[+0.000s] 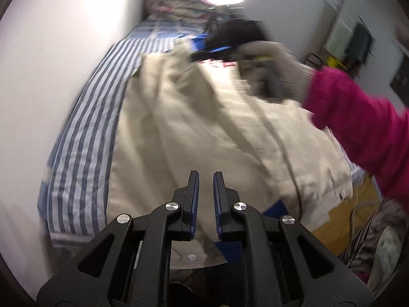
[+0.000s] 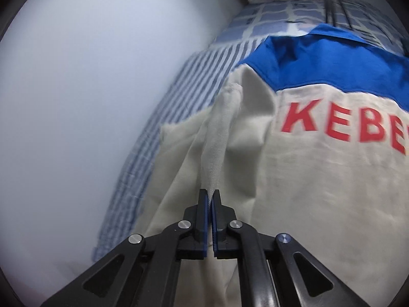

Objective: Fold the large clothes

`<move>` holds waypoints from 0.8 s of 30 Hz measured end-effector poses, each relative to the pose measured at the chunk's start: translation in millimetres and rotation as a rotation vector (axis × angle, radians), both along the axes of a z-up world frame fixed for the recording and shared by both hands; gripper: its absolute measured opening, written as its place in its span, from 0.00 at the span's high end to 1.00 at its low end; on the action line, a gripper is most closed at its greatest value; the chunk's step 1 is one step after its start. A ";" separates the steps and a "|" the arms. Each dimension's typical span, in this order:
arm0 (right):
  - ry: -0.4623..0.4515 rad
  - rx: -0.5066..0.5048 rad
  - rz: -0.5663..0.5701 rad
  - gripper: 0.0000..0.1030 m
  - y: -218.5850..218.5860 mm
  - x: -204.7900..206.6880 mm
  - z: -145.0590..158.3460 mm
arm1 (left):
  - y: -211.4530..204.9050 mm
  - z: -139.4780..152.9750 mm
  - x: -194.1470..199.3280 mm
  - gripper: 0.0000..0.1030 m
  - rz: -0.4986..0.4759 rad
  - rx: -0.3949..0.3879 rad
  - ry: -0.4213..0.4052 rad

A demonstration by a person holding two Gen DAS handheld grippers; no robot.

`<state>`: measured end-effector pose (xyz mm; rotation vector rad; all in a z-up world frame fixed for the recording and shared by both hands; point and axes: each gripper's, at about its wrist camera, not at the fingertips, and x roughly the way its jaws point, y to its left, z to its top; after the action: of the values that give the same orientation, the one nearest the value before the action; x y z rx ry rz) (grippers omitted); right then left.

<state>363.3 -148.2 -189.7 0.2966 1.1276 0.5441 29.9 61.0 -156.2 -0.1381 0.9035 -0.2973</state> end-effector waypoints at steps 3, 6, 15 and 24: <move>0.006 0.099 -0.076 1.00 -48.7 -15.3 6.1 | 8.4 -11.3 5.1 0.88 0.028 -0.036 0.034; 0.070 0.052 -0.171 0.93 -94.4 -27.5 -14.9 | 12.5 -20.7 8.2 0.63 0.043 -0.081 0.065; 0.023 -0.089 -0.055 0.64 -110.6 -81.7 9.1 | 20.9 -56.0 1.1 0.61 0.092 -0.279 0.211; 0.078 -0.038 0.054 0.54 -84.0 -144.9 12.1 | 4.5 -83.7 -14.4 0.61 0.101 -0.383 0.319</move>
<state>218.4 -232.2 -177.6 0.2564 1.2233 0.5623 15.5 65.6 -239.9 -0.5967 1.1436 -0.3578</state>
